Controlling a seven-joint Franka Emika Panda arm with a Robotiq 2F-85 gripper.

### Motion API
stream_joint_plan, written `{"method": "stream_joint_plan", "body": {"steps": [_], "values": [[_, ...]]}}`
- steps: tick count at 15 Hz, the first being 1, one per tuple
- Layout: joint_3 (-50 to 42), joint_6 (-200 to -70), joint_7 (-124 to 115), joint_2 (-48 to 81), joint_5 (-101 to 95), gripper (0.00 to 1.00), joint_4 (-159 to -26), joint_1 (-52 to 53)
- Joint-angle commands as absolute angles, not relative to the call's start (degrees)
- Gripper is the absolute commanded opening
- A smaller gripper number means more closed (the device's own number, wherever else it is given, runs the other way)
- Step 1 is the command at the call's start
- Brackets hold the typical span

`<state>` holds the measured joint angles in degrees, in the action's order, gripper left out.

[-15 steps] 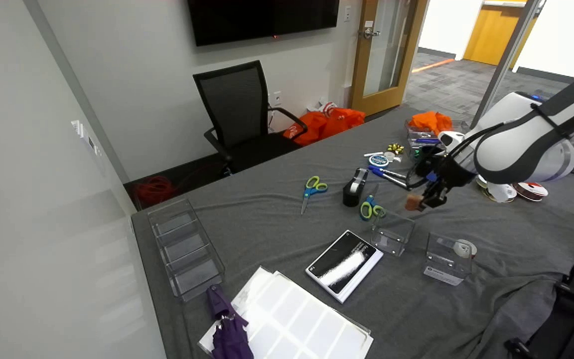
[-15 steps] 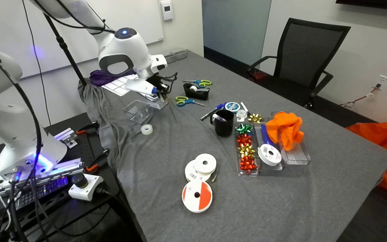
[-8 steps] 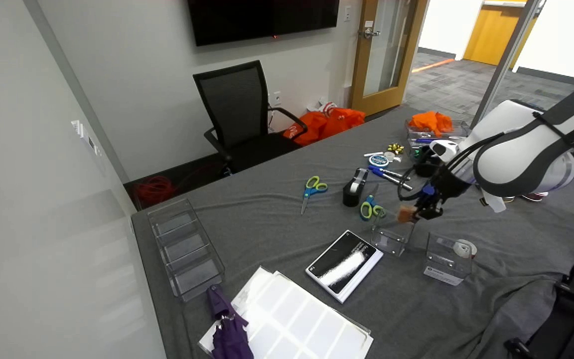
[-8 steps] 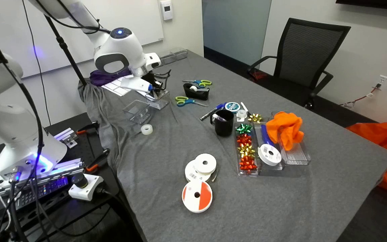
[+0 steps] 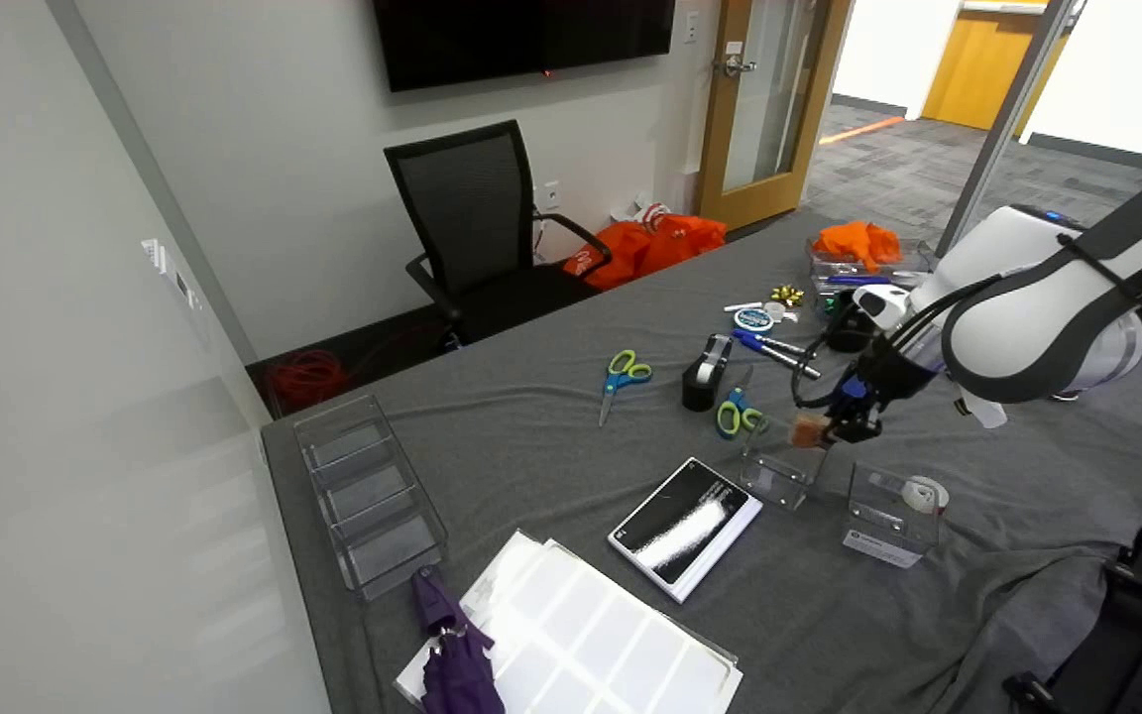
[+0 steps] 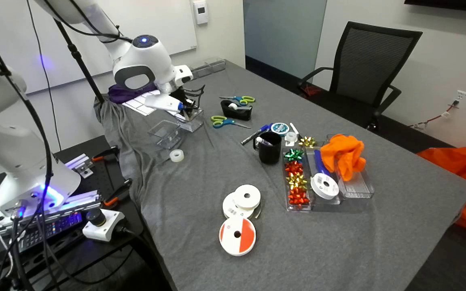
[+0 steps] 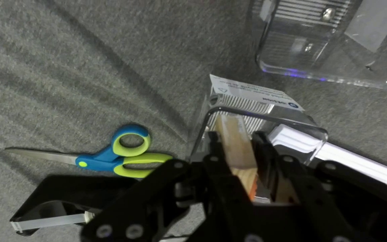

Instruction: Put the wooden block into the plastic container

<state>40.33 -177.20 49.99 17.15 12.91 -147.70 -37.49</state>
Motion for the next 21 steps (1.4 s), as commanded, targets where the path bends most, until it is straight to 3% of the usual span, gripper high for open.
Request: {"method": "stream_joint_plan", "body": {"steps": [1,6,7,8,15,21], "values": [[38.9,-181.3,48.7,20.0,13.1,0.07,-147.3,-35.3],[33.5,-182.5,44.5,20.6,13.1,0.07,-146.8,-29.6],[31.9,-182.4,43.8,20.5,13.0,0.52,-146.7,-28.1],[30.8,-182.4,43.2,20.5,13.0,0.54,-146.8,-27.1],[31.1,-182.1,42.7,19.4,13.2,1.0,-147.4,-26.8],[42.7,-181.7,44.9,18.5,14.1,1.0,-148.5,-37.2]]}}
